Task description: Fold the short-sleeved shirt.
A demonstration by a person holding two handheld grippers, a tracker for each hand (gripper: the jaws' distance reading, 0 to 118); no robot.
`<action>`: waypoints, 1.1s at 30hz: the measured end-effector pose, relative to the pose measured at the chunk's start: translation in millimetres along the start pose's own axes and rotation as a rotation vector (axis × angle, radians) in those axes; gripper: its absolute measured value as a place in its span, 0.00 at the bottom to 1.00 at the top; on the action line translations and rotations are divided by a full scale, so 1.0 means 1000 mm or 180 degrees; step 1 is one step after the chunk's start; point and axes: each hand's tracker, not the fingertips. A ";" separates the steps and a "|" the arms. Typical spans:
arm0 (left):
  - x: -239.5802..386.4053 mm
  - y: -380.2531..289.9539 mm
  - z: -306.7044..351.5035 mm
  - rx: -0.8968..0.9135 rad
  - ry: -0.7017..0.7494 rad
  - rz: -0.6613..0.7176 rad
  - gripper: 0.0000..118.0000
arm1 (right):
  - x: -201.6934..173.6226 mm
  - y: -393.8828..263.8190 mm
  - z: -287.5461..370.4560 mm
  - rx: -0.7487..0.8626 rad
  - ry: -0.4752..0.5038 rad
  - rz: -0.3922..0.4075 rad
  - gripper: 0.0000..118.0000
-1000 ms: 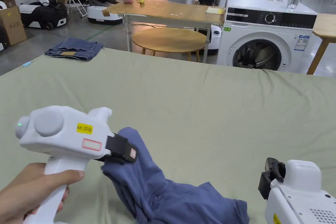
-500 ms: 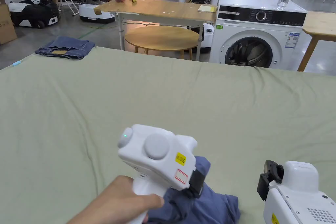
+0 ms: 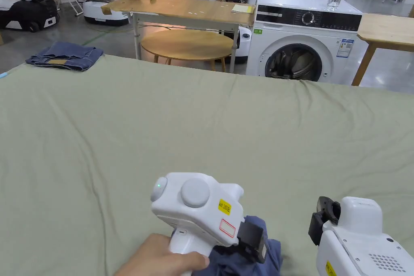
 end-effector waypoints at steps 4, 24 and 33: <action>-0.013 0.001 0.031 0.0339 -0.0404 0.0224 0.41 | 0.001 0.001 0.002 0.0015 0.0007 -0.0026 0.00; -0.036 -0.024 -0.086 0.0054 -0.0658 0.0461 0.00 | 0.010 -0.002 0.002 -0.0025 -0.0053 -0.0055 0.00; -0.016 -0.020 -0.018 0.0680 -0.0234 -0.0197 0.00 | 0.006 0.007 -0.001 0.0045 -0.0094 -0.0007 0.00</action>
